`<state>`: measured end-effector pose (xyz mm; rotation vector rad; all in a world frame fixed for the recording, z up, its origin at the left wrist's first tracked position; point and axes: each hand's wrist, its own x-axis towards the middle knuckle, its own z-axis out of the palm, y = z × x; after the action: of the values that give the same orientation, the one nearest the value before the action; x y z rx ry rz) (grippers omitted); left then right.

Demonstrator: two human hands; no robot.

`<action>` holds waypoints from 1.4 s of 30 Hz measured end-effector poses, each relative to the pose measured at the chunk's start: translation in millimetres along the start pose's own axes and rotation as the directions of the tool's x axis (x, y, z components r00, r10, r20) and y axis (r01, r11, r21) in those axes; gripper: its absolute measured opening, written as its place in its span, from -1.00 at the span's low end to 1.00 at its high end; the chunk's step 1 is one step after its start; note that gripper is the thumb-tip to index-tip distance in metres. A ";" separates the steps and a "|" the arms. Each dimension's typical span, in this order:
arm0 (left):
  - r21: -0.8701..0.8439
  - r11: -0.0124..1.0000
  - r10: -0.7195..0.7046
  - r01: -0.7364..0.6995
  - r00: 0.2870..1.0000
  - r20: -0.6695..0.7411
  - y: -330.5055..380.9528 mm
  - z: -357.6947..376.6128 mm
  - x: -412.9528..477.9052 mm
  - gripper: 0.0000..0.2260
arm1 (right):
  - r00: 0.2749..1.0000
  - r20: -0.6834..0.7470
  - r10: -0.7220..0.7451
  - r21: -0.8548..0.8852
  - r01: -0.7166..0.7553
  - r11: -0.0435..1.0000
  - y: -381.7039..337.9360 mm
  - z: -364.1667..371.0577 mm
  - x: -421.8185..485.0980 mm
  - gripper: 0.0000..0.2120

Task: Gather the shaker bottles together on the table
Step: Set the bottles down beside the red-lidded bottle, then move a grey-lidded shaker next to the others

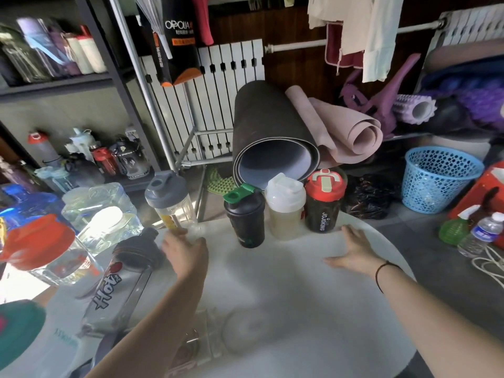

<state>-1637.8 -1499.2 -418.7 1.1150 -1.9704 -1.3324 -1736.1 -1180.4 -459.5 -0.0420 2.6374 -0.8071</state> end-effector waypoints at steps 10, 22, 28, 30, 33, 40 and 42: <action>0.166 0.883 0.446 -0.438 0.895 -0.010 77.9 -42.8 45.9 -0.15 | 0.997 -0.077 0.025 -0.266 -0.045 0.963 12.9 24.5 -47.3 0.06; 0.190 0.908 0.342 -0.375 0.921 0.185 78.6 -59.2 58.8 -0.39 | 0.965 -0.258 0.043 -0.335 -0.131 0.933 51.9 46.8 -100.3 0.23; 0.097 0.917 0.380 -0.388 0.921 0.089 88.8 -86.7 26.0 -0.38 | 0.969 -0.243 0.051 -0.354 -0.137 0.925 51.7 46.4 -102.1 0.20; 0.079 0.897 0.429 -0.435 0.900 0.080 97.0 -100.3 8.7 -0.38 | 0.970 -0.237 0.052 -0.363 -0.138 0.921 50.7 45.8 -102.6 0.16; 0.035 0.833 0.546 -0.551 0.832 0.096 110.0 -121.3 -24.5 -0.44 | 0.974 -0.220 0.059 -0.364 -0.138 0.921 48.0 43.3 -105.8 0.22; -0.285 0.785 0.619 -0.550 0.679 0.394 148.2 -85.3 -111.6 -0.39 | 0.957 -0.265 0.116 -0.330 -0.203 0.922 45.7 42.9 -107.9 0.28; -0.257 0.771 0.629 -0.583 0.634 0.450 147.8 -46.1 -129.2 -0.45 | 0.954 -0.272 0.126 -0.314 -0.212 0.925 47.2 43.2 -107.6 0.25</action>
<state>-1584.4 -1386.3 -260.4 -0.0393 -2.3201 -1.3778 -1616.7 -1149.2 -480.6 0.2073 2.9363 -0.3058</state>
